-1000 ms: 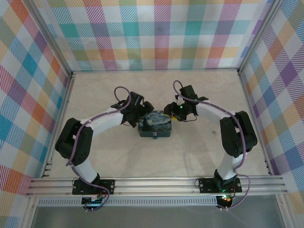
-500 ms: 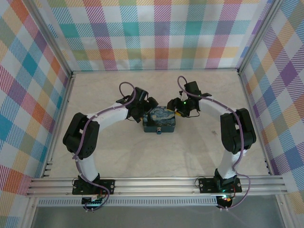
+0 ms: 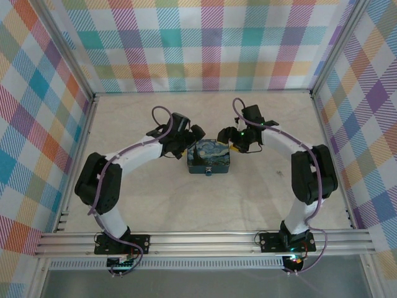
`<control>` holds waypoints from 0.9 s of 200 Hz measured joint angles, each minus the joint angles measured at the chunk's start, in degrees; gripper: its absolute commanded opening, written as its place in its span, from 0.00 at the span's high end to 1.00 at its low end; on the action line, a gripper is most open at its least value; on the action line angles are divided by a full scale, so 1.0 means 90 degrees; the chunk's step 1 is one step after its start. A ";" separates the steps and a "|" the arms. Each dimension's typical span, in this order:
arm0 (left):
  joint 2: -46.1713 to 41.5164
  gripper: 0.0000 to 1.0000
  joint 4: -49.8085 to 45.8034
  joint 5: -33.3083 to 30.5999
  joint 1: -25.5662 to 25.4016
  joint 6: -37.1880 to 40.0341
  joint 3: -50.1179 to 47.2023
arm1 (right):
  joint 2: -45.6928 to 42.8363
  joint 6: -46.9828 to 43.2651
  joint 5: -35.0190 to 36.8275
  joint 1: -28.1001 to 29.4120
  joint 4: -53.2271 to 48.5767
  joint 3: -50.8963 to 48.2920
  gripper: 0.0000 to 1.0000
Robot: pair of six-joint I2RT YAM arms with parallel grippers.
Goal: Unlock a padlock with a key
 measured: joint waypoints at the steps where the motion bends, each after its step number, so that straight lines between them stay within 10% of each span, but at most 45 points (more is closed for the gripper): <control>1: -0.0010 0.00 -0.0002 -0.0002 0.0005 0.0002 0.0000 | -0.0019 0.0000 0.0005 -0.0005 -0.0017 0.0000 0.27; 97: -0.1671 0.00 -0.1350 0.0032 0.0262 0.1418 -0.0505 | -0.2193 -0.0291 0.1681 -0.0551 -0.1423 -0.0459 0.28; 180: -0.2511 0.08 -0.1829 0.0240 -0.1056 0.1950 -0.1256 | -0.2788 0.0182 0.2416 -0.2375 -0.2795 -0.0882 0.37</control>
